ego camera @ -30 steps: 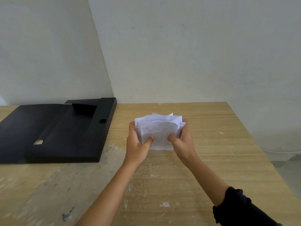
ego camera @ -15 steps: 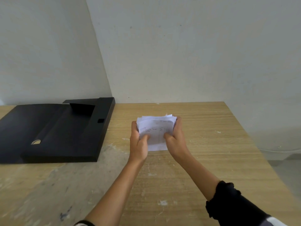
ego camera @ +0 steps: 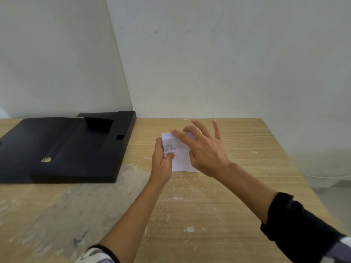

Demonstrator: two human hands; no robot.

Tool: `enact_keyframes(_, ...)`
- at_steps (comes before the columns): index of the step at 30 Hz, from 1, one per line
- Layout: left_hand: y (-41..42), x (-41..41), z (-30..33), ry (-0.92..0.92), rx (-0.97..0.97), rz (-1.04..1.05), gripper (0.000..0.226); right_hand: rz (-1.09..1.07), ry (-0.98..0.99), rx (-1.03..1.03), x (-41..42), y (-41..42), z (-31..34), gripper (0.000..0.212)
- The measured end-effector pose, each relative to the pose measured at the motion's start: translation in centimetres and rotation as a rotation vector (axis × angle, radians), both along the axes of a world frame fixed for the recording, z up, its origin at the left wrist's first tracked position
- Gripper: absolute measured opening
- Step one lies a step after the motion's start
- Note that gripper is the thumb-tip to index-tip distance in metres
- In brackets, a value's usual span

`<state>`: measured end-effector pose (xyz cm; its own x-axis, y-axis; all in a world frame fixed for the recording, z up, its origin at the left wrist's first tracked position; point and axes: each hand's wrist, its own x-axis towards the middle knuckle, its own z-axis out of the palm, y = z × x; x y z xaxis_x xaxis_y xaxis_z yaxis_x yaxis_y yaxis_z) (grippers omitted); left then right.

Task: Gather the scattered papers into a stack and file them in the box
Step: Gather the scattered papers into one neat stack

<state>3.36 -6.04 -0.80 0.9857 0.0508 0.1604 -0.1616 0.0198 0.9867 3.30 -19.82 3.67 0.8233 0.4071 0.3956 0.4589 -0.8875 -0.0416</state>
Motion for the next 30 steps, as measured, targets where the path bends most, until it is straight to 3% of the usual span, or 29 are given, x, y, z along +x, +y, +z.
enact_keyframes(6,0.2,-0.1,0.0,0.016,-0.001,-0.025,0.039,0.018,-0.018,-0.056,0.5,0.2,0.4,0.064)
enact_keyframes(10,0.2,0.1,-0.3,0.009,0.056,-0.033,0.034,0.067,0.010,0.049,0.7,-0.2,0.5,0.064)
enact_keyframes(17,0.0,0.5,-1.6,-0.042,0.118,0.000,0.032,0.089,0.068,0.469,0.8,-1.3,-0.6,0.033)
enact_keyframes(22,-0.1,0.3,-1.8,-0.097,0.127,0.016,0.037,-0.103,0.241,1.124,-0.4,-0.9,-2.7,0.030)
enact_keyframes(24,-0.1,0.3,-1.9,-0.116,0.123,0.022,0.033,-0.124,0.309,1.304,-0.8,0.2,-3.9,0.019)
enact_keyframes(30,-0.2,0.3,-2.0,-0.123,0.100,-0.001,0.029,-0.052,0.307,1.420,-0.9,2.1,-5.3,0.019)
